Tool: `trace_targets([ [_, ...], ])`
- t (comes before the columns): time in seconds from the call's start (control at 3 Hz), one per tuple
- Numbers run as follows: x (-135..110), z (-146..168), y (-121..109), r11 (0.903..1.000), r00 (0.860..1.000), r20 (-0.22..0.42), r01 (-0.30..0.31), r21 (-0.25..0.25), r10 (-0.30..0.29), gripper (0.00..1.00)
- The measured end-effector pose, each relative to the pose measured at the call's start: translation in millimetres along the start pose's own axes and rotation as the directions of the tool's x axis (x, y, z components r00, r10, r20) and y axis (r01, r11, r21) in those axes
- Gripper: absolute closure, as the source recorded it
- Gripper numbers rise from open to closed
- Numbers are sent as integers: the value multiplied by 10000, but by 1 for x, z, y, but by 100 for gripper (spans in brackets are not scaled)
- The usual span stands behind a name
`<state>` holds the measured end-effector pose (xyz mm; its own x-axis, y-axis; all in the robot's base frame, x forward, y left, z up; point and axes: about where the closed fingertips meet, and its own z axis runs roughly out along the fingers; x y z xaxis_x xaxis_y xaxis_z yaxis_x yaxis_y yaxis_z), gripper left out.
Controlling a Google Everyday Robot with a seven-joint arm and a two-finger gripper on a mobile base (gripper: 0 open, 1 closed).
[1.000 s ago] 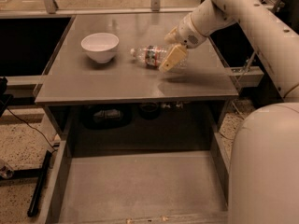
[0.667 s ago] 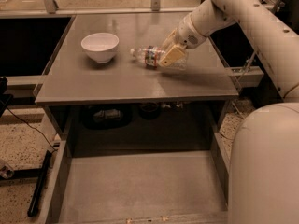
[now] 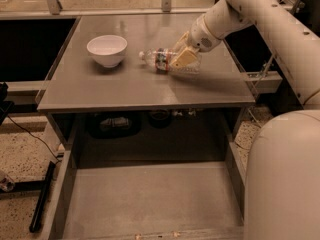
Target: Place water bottle into top drawer
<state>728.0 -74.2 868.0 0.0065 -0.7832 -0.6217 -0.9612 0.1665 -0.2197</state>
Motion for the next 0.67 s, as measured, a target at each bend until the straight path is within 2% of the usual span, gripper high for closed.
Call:
trace_targets([
  [0.33,0,0,0,10000,10000,0,0,-1,0,100],
  [0.67,0,5,2,10000,10000,-65,72,-46,-72,100],
])
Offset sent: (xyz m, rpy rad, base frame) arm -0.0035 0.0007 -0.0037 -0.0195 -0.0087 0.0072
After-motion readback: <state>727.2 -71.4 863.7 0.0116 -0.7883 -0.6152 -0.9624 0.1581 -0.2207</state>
